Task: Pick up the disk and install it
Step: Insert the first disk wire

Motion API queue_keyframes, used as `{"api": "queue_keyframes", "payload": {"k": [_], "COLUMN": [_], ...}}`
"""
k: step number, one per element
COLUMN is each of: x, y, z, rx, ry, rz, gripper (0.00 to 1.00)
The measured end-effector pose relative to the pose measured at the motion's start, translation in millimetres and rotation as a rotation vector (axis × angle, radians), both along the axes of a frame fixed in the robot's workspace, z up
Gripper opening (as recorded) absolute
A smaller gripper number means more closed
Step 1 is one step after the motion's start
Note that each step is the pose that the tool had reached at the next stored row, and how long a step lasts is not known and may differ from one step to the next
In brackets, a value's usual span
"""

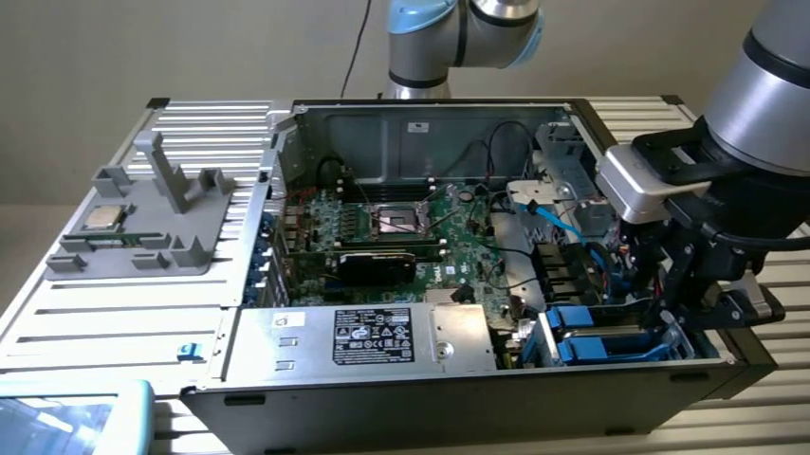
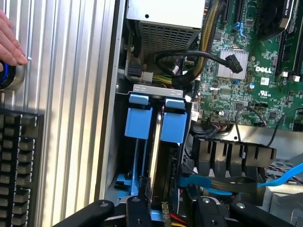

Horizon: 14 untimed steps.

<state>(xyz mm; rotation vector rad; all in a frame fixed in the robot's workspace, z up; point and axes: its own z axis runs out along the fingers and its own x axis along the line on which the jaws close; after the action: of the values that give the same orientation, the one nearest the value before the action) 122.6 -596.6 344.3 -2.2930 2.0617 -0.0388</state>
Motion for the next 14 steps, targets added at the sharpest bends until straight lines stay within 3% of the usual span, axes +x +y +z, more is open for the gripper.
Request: {"api": "queue_keyframes", "payload": {"k": [2, 7, 14], "x": [1.1, 1.7, 2.8], "y": [-0.1, -0.3, -1.2], "z": [0.0, -0.1, -0.5], "rx": [0.0001, 0.0000, 0.0024], "ry": [0.0063, 0.0063, 0.0063], "rz": [0.001, 0.007, 0.059], "gripper": [0.40, 0.40, 0.40]}}
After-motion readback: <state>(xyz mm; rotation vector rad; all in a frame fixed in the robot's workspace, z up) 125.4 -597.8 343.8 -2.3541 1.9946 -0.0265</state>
